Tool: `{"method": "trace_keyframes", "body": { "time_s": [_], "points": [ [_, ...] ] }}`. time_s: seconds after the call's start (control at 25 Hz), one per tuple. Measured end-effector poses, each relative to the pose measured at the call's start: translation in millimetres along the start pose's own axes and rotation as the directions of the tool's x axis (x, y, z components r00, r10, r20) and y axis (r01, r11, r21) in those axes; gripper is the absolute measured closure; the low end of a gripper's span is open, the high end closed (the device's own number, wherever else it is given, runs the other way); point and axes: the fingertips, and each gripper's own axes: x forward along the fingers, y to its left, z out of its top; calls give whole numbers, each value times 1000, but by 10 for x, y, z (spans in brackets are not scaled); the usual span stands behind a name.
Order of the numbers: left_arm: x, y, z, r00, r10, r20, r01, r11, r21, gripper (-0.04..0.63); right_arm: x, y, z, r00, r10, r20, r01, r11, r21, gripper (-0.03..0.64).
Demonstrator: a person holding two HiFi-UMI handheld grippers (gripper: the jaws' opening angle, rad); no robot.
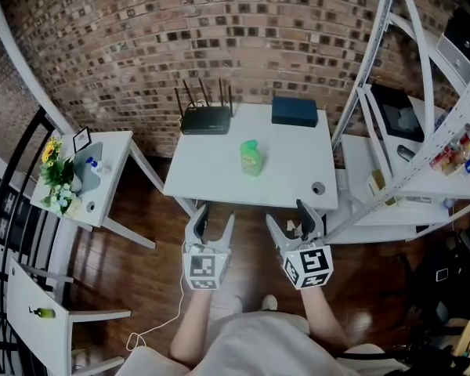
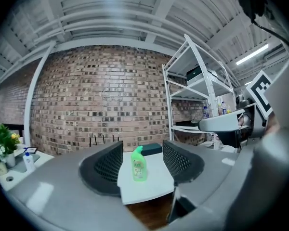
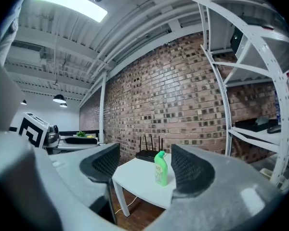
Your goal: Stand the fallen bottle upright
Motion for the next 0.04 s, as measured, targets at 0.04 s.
{"method": "trace_keyframes", "body": {
  "time_s": [0.04],
  "points": [
    [1,-16,-24,1000,6,-5,-6,1000,-3,325,-21,-9,-18,1000,7,-4,-7,1000,-2,298]
  ]
}}
